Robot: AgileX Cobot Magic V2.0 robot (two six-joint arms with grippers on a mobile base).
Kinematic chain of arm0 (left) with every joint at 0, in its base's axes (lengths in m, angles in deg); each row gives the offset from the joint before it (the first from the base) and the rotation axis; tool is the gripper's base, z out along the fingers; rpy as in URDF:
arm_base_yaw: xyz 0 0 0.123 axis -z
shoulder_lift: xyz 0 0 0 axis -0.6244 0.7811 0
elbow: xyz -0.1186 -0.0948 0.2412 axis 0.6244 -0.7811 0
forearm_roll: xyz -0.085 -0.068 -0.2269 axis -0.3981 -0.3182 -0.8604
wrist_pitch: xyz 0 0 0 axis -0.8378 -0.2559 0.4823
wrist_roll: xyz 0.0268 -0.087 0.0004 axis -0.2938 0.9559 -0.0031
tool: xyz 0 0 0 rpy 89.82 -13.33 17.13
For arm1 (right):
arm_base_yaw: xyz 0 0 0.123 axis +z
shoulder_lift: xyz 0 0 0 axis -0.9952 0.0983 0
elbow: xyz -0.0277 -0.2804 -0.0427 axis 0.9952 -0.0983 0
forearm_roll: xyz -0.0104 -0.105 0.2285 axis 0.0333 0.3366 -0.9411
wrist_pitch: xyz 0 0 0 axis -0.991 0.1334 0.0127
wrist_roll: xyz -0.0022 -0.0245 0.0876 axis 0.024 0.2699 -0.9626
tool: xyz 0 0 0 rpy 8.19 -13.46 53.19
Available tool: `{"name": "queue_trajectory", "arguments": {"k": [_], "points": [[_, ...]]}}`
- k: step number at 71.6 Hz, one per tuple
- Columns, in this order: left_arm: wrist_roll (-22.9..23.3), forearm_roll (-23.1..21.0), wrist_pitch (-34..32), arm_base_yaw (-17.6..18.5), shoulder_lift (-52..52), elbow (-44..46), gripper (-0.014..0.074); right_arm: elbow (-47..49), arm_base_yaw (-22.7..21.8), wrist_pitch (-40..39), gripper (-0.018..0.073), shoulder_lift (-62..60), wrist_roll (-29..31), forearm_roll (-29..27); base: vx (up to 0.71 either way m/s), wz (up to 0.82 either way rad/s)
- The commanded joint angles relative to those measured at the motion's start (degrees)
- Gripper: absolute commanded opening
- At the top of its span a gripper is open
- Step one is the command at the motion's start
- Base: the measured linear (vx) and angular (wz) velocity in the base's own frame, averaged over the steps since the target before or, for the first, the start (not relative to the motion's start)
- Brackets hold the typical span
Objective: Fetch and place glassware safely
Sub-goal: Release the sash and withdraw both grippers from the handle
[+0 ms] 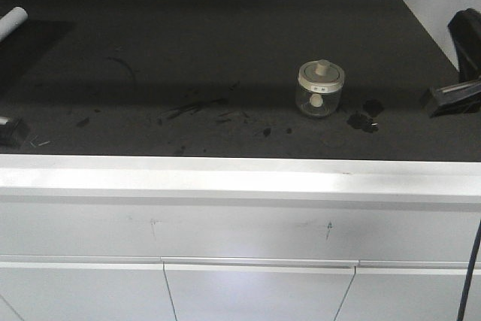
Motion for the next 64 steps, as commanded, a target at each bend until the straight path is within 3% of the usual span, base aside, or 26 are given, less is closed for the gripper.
{"name": "queue_trajectory", "arguments": {"k": [1,10,23,49,57,64], "points": [[3.6,2.2,3.9,0.4,-6.1,0.3,-0.0007,1.5,0.0,0.0,-0.0001,-2.6,-5.8,5.9,0.0,0.0],[7.2,6.9,12.7,0.4,-13.6,-1.0,-0.0007,-0.3,0.0,1.1,-0.0001,-5.0,-12.5,9.7,0.0,0.0],[14.4,12.8,17.7,0.4,-22.0,-4.3,-0.0007,-7.9,0.0,1.1,-0.0001,-8.7,-13.5,9.7,0.0,0.0],[15.0,13.8,17.8,0.4,-25.5,-7.0,-0.0007,-10.5,0.0,2.0,0.0006,-9.6,-13.5,10.3,0.0,0.0],[15.0,13.8,17.8,0.4,-25.5,-7.0,-0.0007,-10.5,0.0,2.8,0.0073,-9.5,-13.5,10.7,0.0,0.0],[15.0,13.8,17.8,0.4,-25.5,-7.0,-0.0007,-10.5,0.0,3.0,0.021,-8.8,-13.2,11.5,0.0,0.0]]}}
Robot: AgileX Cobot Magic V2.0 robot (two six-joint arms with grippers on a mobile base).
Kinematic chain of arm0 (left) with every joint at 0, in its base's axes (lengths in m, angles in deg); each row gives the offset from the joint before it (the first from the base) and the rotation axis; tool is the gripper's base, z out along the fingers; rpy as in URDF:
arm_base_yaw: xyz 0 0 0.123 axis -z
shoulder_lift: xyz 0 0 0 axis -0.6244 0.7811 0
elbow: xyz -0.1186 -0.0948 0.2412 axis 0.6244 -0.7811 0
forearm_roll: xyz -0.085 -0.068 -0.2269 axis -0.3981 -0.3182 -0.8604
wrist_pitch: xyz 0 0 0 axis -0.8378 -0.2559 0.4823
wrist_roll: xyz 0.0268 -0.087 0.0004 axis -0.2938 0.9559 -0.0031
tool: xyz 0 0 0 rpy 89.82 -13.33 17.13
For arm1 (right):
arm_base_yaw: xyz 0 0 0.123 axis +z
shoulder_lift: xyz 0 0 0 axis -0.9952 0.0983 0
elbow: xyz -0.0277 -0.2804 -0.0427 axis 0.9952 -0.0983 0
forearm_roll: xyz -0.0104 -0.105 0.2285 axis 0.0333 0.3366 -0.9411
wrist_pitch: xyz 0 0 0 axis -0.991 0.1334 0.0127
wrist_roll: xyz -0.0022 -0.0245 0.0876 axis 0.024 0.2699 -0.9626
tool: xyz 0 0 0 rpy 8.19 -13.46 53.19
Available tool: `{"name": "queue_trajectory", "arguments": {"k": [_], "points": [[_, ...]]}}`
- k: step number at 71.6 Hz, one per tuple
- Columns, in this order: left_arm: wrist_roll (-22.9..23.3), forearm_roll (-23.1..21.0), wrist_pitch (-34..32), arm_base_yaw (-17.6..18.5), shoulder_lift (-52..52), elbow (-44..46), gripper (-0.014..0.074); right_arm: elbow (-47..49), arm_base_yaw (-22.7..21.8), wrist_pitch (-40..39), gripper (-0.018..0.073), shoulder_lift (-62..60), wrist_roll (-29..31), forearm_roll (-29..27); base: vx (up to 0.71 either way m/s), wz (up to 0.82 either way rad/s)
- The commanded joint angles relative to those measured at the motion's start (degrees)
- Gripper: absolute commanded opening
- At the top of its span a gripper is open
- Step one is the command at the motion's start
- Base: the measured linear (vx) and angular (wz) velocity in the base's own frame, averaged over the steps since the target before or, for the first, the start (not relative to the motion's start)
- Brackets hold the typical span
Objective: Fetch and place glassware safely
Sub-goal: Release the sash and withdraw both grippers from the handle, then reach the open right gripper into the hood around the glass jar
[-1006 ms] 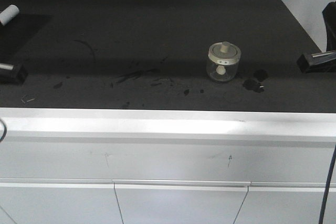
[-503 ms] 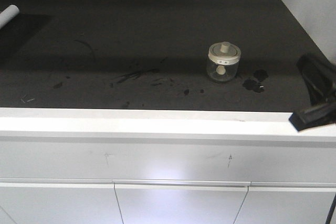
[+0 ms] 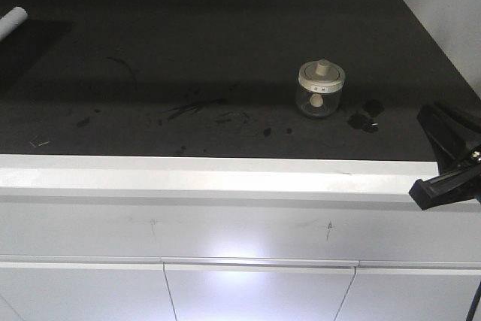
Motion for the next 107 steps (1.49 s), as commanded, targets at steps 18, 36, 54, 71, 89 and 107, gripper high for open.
{"name": "queue_trajectory", "arguments": {"k": [18,36,54,71,89,107], "points": [[0.5,-0.7,-3.4,0.4,0.1,1.5,-0.0007,4.8,0.0,-2.1,0.0551,5.0,0.3,2.8,0.0,0.0],[0.5,-0.7,-3.4,0.4,0.1,1.5,-0.0007,16.5,0.0,-3.0,0.0529,18.6,0.5,2.8,0.0,0.0],[0.5,-0.7,-3.4,0.4,0.1,1.5,-0.0007,31.3,0.0,-9.4,0.0519,37.6,0.5,3.3,0.0,0.0],[0.5,-0.7,-3.4,0.4,0.1,1.5,-0.0007,44.8,0.1,-9.9,0.0519,51.1,0.5,6.6,0.0,0.0],[0.5,-0.7,-3.4,0.4,0.1,1.5,-0.0007,55.0,0.1,-9.9,0.0519,59.6,-0.1,8.1,0.0,0.0],[0.5,-0.7,-3.4,0.4,0.1,1.5,-0.0007,59.2,0.1,-11.6,0.0519,65.2,-2.4,11.3,0.0,0.0]]}}
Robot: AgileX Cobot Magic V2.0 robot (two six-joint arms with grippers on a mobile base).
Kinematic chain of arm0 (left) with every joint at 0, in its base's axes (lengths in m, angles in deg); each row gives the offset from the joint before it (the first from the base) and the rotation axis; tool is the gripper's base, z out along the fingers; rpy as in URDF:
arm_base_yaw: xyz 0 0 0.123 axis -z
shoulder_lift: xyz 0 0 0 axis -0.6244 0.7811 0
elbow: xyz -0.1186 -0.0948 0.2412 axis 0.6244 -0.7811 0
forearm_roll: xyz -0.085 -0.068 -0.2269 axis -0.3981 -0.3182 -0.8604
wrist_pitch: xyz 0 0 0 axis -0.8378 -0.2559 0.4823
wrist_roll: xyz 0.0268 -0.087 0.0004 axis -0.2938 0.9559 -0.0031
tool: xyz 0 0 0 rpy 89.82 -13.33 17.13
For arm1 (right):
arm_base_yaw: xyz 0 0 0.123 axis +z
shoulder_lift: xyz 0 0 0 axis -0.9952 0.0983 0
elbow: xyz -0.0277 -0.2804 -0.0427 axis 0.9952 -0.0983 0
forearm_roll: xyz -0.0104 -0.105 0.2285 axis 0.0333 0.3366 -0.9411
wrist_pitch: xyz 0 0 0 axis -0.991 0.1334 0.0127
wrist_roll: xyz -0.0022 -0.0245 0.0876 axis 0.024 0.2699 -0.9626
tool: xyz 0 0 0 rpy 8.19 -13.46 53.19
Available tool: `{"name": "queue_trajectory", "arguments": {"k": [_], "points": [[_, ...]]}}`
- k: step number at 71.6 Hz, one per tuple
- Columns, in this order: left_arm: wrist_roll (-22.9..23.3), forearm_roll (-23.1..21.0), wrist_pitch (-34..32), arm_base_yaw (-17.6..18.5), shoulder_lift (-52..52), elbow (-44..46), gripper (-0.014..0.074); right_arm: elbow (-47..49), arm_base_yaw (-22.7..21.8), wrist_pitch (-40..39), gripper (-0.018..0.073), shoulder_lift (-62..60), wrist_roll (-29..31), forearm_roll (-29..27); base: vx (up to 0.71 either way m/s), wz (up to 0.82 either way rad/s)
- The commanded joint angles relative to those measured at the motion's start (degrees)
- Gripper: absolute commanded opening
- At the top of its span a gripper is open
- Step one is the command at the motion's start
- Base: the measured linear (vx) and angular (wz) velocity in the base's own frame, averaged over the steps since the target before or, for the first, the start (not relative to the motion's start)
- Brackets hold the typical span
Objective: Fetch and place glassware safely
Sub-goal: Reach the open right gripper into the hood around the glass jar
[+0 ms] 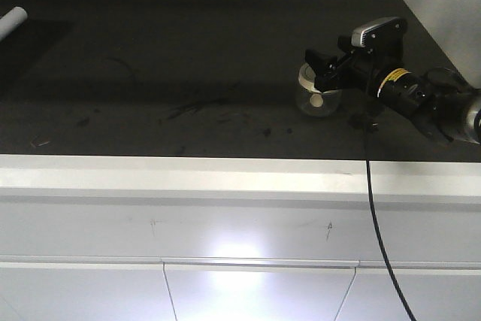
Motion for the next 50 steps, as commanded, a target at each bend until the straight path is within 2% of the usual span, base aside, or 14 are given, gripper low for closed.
{"name": "queue_trajectory", "arguments": {"k": [1,14,22,29,34,44,50], "points": [[0.5,-0.7,-3.4,0.4,0.1,1.5,-0.0007,2.3,0.1,-4.6,0.0519,-2.0,-1.4,0.4,0.0,0.0],[0.5,-0.7,-3.4,0.4,0.1,1.5,-0.0007,2.3,0.1,-4.5,0.0517,-0.4,-1.5,0.6,0.0,0.0],[0.5,-0.7,-3.4,0.4,0.1,1.5,-0.0007,2.3,0.1,-4.3,0.0476,-0.2,-1.5,0.3,0.0,0.0],[0.5,-0.7,-3.4,0.4,0.1,1.5,-0.0007,2.2,0.1,-3.9,0.0386,-0.2,-1.5,0.3,0.0,0.0],[0.5,-0.7,-3.4,0.4,0.1,1.5,-0.0007,2.2,0.1,-3.9,0.0284,-0.2,-1.5,0.3,0.0,0.0],[0.5,-0.7,-3.4,0.4,0.1,1.5,-0.0007,2.2,0.1,-4.3,-0.0008,-0.2,-1.5,0.3,0.0,0.0],[0.5,-0.7,-3.4,0.4,0.1,1.5,-0.0007,2.2,0.1,-4.6,-0.001,-0.2,-1.6,0.2,0.0,0.0]]}}
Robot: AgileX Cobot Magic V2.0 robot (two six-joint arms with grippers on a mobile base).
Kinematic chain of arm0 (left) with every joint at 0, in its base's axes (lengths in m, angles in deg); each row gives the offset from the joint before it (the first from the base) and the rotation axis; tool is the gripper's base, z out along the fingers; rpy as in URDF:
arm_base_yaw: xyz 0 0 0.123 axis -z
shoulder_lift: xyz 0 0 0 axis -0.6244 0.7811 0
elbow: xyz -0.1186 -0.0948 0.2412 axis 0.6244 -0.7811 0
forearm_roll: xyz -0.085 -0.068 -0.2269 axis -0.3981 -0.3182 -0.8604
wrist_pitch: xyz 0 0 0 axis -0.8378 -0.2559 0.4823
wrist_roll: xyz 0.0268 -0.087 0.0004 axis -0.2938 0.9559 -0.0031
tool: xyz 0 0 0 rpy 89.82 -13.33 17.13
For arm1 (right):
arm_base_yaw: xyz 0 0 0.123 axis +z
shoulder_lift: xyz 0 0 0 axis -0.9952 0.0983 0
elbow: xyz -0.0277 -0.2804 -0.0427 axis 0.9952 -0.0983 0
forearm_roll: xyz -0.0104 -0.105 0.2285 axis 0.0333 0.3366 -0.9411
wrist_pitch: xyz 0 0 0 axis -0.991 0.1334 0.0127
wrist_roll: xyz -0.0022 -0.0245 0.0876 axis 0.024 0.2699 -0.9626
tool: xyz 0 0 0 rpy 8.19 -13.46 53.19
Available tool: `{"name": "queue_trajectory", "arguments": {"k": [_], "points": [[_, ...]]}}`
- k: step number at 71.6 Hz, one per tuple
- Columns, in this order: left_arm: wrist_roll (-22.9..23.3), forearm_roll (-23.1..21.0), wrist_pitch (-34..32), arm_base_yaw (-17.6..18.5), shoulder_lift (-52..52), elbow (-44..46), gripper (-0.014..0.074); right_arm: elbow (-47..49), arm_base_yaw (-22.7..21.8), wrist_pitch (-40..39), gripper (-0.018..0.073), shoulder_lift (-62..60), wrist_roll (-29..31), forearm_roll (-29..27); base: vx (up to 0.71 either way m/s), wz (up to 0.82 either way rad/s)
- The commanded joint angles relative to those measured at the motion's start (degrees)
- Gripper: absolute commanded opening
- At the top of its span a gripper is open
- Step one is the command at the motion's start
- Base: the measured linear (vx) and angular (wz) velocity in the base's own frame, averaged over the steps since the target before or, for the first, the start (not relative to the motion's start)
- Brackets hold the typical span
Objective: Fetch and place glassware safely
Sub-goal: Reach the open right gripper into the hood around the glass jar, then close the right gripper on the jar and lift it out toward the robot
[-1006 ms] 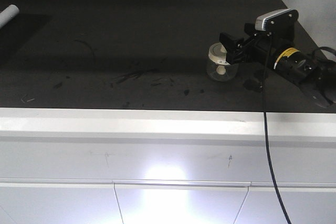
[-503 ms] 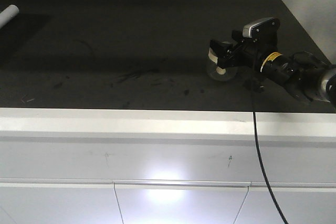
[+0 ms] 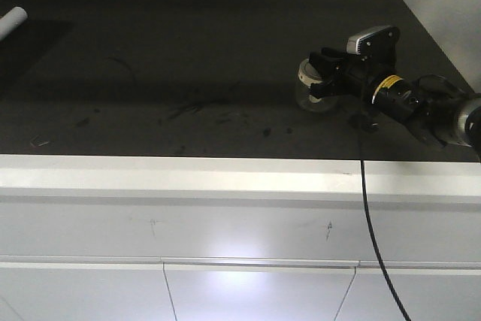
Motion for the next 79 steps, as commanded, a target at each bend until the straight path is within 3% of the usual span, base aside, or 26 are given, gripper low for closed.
{"name": "queue_trajectory", "arguments": {"k": [1,22,36,79], "points": [[0.5,-0.7,-3.4,0.4,0.1,1.5,-0.0007,1.4,-0.1,-2.5,-0.001,-2.8,0.2,-1.1,0.0,0.0],[0.5,-0.7,-3.4,0.4,0.1,1.5,-0.0007,1.3,-0.1,-2.4,-0.0005,-6.9,-0.5,-0.8,0.0,0.0],[0.5,-0.7,-3.4,0.4,0.1,1.5,-0.0007,-0.7,-0.1,-1.9,-0.0004,-13.4,-10.4,5.2,0.0,0.0],[0.5,-0.7,-3.4,0.4,0.1,1.5,-0.0007,-30.2,0.6,1.3,-0.0004,-47.2,-13.3,5.9,0.0,0.0]]}}
